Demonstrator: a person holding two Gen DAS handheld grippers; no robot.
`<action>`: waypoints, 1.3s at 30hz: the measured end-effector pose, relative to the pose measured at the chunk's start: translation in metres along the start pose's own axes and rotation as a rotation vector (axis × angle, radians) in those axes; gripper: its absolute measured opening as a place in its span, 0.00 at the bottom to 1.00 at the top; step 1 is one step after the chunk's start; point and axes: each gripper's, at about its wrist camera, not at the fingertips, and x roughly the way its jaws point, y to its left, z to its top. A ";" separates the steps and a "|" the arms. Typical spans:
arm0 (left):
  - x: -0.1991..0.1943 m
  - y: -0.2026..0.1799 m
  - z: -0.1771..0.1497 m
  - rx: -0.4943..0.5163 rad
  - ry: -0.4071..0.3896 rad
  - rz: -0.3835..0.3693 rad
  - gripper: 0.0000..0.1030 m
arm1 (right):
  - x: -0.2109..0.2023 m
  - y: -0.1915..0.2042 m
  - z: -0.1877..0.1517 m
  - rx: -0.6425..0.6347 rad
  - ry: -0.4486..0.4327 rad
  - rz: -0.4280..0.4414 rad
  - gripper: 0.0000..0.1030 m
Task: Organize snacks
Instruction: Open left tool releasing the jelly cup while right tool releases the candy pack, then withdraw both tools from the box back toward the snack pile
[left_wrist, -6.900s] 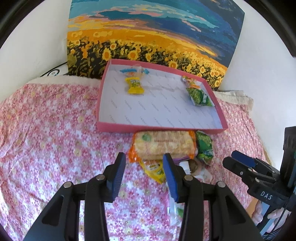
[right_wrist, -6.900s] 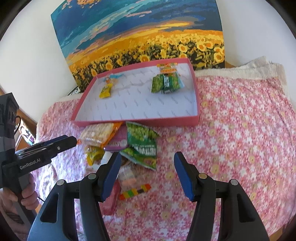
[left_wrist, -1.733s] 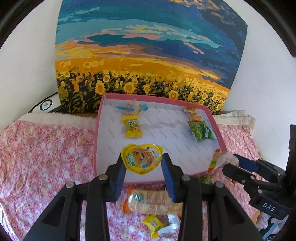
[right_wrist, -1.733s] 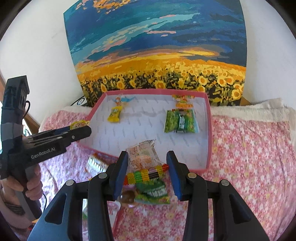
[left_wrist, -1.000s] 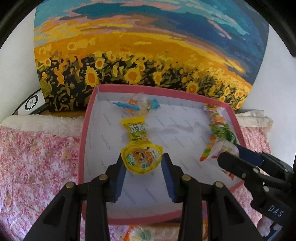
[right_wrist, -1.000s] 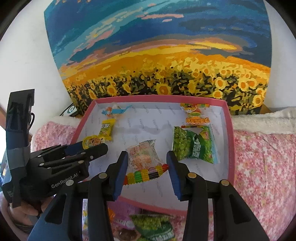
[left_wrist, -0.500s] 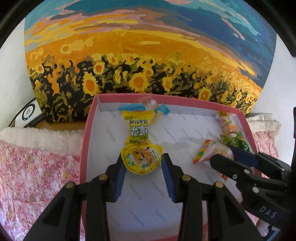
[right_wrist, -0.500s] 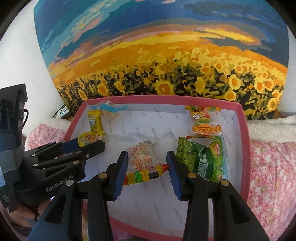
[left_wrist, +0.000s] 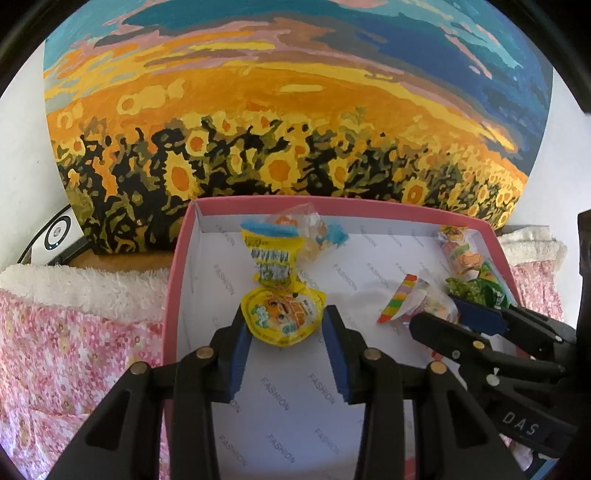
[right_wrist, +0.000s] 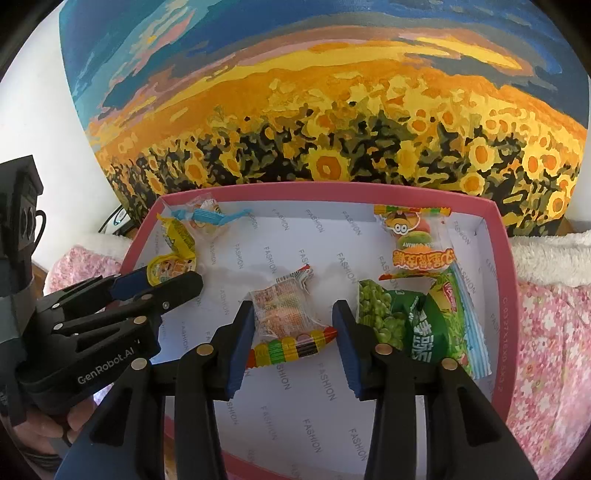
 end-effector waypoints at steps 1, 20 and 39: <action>-0.001 0.000 -0.001 0.001 -0.001 0.000 0.39 | 0.001 0.001 0.000 0.001 0.000 0.000 0.42; -0.032 -0.007 -0.027 0.007 0.009 -0.021 0.42 | -0.034 -0.003 -0.010 0.019 -0.036 0.021 0.53; -0.074 -0.007 -0.062 -0.011 0.021 -0.058 0.49 | -0.083 -0.007 -0.041 0.057 -0.079 0.022 0.53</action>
